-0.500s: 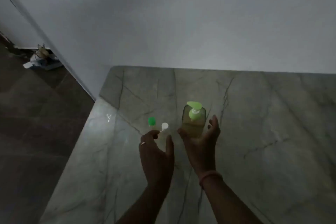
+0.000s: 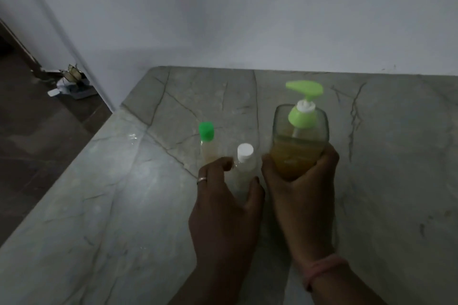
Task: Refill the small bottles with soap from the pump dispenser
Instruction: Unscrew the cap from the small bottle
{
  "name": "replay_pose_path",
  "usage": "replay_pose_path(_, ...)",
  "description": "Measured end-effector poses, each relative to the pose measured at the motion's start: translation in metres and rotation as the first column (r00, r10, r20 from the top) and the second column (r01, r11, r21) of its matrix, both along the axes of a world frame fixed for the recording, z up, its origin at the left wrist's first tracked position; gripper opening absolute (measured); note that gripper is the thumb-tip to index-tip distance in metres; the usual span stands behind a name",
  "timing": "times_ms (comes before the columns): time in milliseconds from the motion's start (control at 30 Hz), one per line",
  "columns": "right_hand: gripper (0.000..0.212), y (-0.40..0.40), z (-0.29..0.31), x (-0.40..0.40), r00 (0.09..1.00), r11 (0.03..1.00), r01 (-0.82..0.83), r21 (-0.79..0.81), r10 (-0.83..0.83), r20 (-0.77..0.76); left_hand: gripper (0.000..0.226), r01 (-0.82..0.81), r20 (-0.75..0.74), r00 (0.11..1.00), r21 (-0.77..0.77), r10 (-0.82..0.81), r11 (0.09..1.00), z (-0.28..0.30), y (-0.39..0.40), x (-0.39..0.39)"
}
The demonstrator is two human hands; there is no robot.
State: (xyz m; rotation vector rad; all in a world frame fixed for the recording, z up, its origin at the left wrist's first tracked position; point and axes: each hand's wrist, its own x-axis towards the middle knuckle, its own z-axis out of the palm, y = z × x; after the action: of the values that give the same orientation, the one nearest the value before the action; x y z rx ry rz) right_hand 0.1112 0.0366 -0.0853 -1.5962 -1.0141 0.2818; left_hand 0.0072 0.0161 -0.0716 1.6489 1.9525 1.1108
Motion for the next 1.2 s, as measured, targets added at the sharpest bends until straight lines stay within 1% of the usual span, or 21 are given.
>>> replay_pose_path(100,0.079,0.0,-0.005,0.0,1.0,1.0,-0.014,0.022,0.014,0.006,0.046,0.052,0.037,0.998,0.039,-0.053,0.998,-0.005,-0.003,-0.006)
replay_pose_path(167,0.073,-0.002,-0.005,-0.001,1.0,1.0,-0.012,0.024,0.012,-0.017,0.043,0.097,0.049,0.994,0.077,-0.101,0.992,-0.009,-0.006,-0.011)
replay_pose_path(267,0.065,-0.011,0.003,-0.001,0.999,0.999,-0.036,-0.02,0.036,-0.036,0.033,0.12,0.096,0.987,0.067,-0.126,0.991,-0.006,-0.016,-0.02)
replay_pose_path(333,0.062,-0.029,0.009,0.001,0.994,0.994,-0.094,-0.049,0.092,-0.051,0.028,0.135,0.124,0.982,0.063,-0.142,0.989,-0.002,-0.038,-0.031)
replay_pose_path(400,0.067,-0.048,0.016,0.001,0.989,0.986,-0.145,-0.088,0.141,-0.052,0.029,0.159,0.125,0.978,0.069,-0.167,0.985,-0.002,-0.062,-0.046)
replay_pose_path(467,0.071,-0.076,0.022,-0.002,0.988,0.978,-0.155,-0.137,0.153,-0.031,0.031,0.187,0.134,0.971,0.078,-0.196,0.979,0.0,-0.094,-0.064)
replay_pose_path(533,0.069,-0.105,0.027,-0.007,0.983,0.968,-0.18,-0.175,0.184,0.006,0.032,0.229,0.163,0.956,0.102,-0.243,0.968,0.001,-0.122,-0.082)
replay_pose_path(600,0.063,-0.13,0.03,-0.009,0.971,0.953,-0.235,-0.19,0.238,-0.005,0.032,0.258,0.178,0.944,0.12,-0.276,0.959,-0.002,-0.138,-0.096)
replay_pose_path(667,0.06,-0.153,0.032,-0.013,0.962,0.945,-0.274,-0.181,0.273,-0.028,0.031,0.279,0.174,0.937,0.151,-0.303,0.948,-0.004,-0.15,-0.106)
replay_pose_path(733,0.059,-0.17,0.028,-0.018,0.961,0.944,-0.277,-0.178,0.277,-0.027,0.029,0.315,0.156,0.927,0.169,-0.341,0.934,-0.004,-0.158,-0.11)
replay_pose_path(900,0.063,-0.193,0.02,-0.026,0.953,0.939,-0.304,-0.159,0.302,-0.038,0.026,0.383,0.115,0.907,0.176,-0.406,0.907,0.001,-0.167,-0.111)
replay_pose_path(967,0.06,-0.199,0.018,-0.026,0.947,0.934,-0.322,-0.153,0.318,-0.05,0.031,0.402,0.096,0.903,0.158,-0.42,0.902,0.0,-0.168,-0.11)
replay_pose_path(1000,0.061,-0.201,0.015,-0.027,0.943,0.931,-0.332,-0.152,0.327,-0.058,0.036,0.411,0.077,0.902,0.148,-0.424,0.9,0.0,-0.167,-0.11)
replay_pose_path(1033,0.067,-0.203,0.013,-0.029,0.941,0.928,-0.34,-0.156,0.333,-0.068,0.039,0.419,0.058,0.901,0.139,-0.429,0.898,-0.002,-0.167,-0.11)
replay_pose_path(1067,0.078,-0.206,0.011,-0.032,0.948,0.936,-0.318,-0.151,0.31,-0.073,0.037,0.433,0.049,0.895,0.137,-0.443,0.891,-0.003,-0.166,-0.109)
replay_pose_path(1100,0.09,-0.208,0.009,-0.035,0.968,0.961,-0.248,-0.123,0.244,-0.053,0.031,0.447,0.049,0.887,0.147,-0.458,0.882,-0.004,-0.165,-0.109)
replay_pose_path(1133,0.095,-0.212,0.009,-0.039,0.988,0.987,-0.151,-0.058,0.152,0.012,0.023,0.457,0.049,0.881,0.163,-0.47,0.874,-0.006,-0.163,-0.108)
replay_pose_path(1167,0.09,-0.217,0.01,-0.045,0.991,0.996,-0.064,0.068,0.055,0.122,0.019,0.461,0.047,0.878,0.18,-0.476,0.869,-0.008,-0.162,-0.109)
replay_pose_path(1200,0.077,-0.222,0.012,-0.05,0.968,0.977,-0.026,0.213,-0.029,0.248,0.018,0.461,0.042,0.878,0.201,-0.478,0.864,-0.009,-0.161,-0.111)
